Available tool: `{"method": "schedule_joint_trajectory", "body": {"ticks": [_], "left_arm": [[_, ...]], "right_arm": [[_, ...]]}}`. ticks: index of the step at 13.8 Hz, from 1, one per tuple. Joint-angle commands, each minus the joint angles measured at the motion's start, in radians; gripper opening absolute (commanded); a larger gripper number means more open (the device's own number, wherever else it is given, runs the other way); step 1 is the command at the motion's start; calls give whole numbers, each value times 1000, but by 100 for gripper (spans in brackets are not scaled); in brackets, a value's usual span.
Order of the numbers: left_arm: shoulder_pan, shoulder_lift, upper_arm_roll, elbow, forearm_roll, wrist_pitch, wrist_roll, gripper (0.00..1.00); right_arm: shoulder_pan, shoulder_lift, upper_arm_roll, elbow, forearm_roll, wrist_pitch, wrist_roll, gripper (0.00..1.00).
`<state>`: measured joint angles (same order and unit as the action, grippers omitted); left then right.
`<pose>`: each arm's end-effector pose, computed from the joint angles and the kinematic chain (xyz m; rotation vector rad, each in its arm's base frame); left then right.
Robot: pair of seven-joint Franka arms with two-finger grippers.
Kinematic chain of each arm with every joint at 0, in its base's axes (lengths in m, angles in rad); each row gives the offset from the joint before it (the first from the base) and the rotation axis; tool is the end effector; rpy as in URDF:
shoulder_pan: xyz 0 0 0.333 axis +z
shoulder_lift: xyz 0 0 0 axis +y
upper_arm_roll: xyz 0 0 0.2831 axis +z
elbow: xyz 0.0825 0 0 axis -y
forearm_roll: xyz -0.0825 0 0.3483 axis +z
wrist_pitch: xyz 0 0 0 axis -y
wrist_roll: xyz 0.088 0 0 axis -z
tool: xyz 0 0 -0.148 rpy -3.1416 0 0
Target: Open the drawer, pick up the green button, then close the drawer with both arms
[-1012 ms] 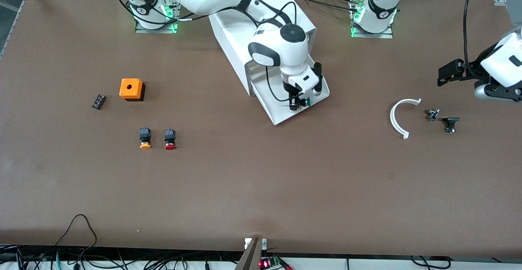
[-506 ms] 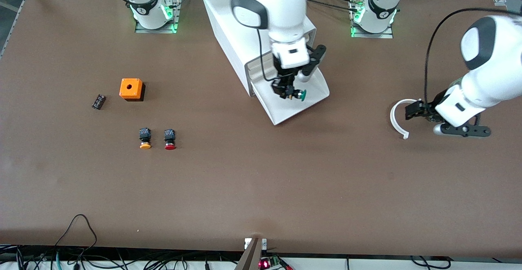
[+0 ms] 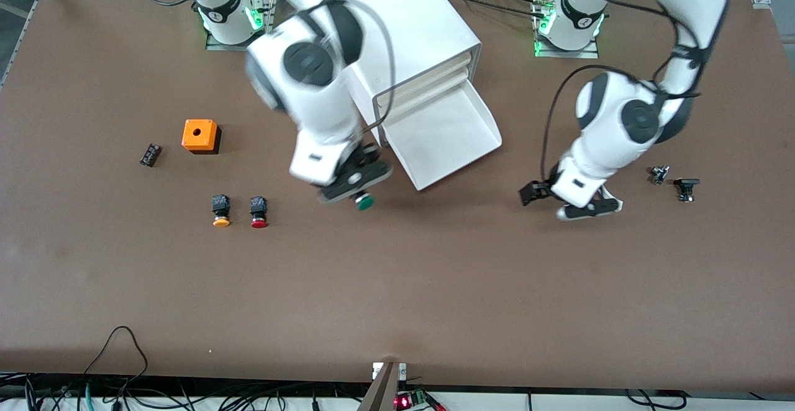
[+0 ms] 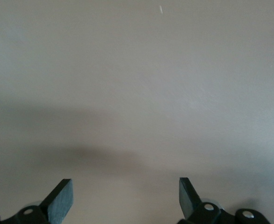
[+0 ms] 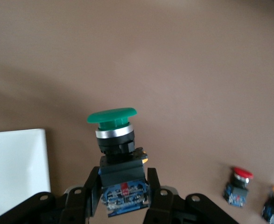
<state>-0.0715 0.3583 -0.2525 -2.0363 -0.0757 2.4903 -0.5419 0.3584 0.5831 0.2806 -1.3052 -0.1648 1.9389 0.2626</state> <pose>0.5463 -0.1845 0.2373 2.9414 0.4383 0.0566 0.5730 0.3609 0.3608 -3.0561 -0.5885 -0.1044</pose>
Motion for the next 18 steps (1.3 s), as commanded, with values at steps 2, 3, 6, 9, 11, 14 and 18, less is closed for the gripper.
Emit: {"method": "schedule_joint_trajectory", "body": {"ticks": [2,3,6,9,11,14,18], "left_arm": [[-155,115,13,10,-7,102,-280,100],[-189,123,18,10,-4,104,-321,100],[-209,122,16,-27,2,101,-406,100],[-226,85,-29,-68,-13,41,-505,100],[-226,56,-92,-114,-18,33,-597,100],[-225,39,-183,-169,-19,30,-647,100],[-223,31,-258,-177,-19,6,-648,100]], "right_arm": [[-119,-51,17,-175,47,18,-73,17],[-145,-51,17,-221,42,52,-160,17],[-176,-49,17,-345,24,144,-280,17],[-176,-51,23,-494,-39,259,-364,17],[-176,-43,25,-552,-132,330,-365,17],[-176,-46,28,-582,-213,344,-364,93],[-177,-86,52,-522,-205,334,-315,100]]}}
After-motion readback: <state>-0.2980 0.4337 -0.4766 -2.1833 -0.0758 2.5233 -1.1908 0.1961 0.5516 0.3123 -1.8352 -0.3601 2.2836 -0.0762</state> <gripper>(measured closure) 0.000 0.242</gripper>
